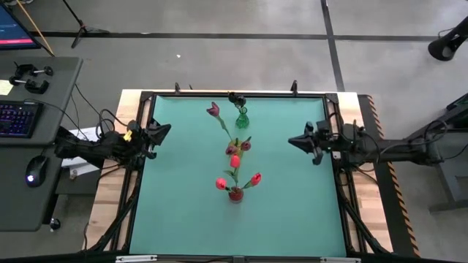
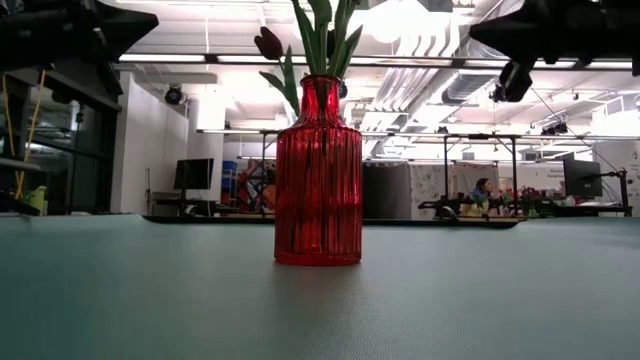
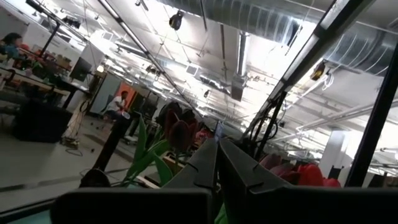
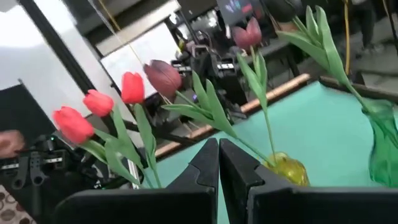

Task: Sort flowers into vase by color
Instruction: Return to Home Position

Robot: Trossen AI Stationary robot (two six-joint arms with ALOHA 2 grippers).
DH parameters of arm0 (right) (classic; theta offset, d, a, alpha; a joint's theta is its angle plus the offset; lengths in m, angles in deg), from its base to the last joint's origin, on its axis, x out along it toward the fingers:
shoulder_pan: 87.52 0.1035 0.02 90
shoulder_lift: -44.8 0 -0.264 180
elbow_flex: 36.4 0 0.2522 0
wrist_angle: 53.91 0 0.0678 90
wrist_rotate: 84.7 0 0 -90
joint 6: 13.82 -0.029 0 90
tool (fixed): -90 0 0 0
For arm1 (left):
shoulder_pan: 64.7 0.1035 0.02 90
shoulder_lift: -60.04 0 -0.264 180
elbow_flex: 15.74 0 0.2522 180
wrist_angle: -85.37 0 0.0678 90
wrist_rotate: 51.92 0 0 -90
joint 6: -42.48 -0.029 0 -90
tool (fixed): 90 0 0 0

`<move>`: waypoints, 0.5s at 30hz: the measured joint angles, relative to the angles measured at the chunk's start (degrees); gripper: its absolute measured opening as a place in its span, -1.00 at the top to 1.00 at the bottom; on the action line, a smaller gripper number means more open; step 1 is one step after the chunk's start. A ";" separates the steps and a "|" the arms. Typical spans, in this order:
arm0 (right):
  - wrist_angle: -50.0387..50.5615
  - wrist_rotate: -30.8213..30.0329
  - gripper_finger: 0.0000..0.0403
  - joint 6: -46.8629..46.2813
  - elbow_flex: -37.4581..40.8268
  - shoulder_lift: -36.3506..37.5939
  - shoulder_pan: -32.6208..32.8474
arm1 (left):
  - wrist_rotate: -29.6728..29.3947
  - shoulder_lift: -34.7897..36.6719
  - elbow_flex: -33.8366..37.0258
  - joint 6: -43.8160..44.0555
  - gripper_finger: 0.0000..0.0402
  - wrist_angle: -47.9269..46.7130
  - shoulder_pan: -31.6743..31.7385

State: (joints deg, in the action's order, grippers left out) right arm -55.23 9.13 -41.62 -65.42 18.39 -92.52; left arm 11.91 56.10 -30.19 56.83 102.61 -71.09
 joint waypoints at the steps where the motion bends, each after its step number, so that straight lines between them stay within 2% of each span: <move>1: -1.31 0.20 1.00 0.84 0.79 0.50 0.00 | -0.01 0.00 0.00 0.00 1.00 0.02 0.00; 7: -5.21 0.27 1.00 3.01 4.73 3.36 0.00 | 0.02 0.00 0.00 0.02 1.00 0.01 0.00; 15: -14.47 -0.04 1.00 0.36 13.40 6.41 1.88 | 0.04 0.00 0.00 0.02 1.00 0.00 0.00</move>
State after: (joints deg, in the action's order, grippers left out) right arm -69.70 9.09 -41.26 -52.02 24.79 -90.64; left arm 11.95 56.10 -30.19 56.85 102.61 -71.09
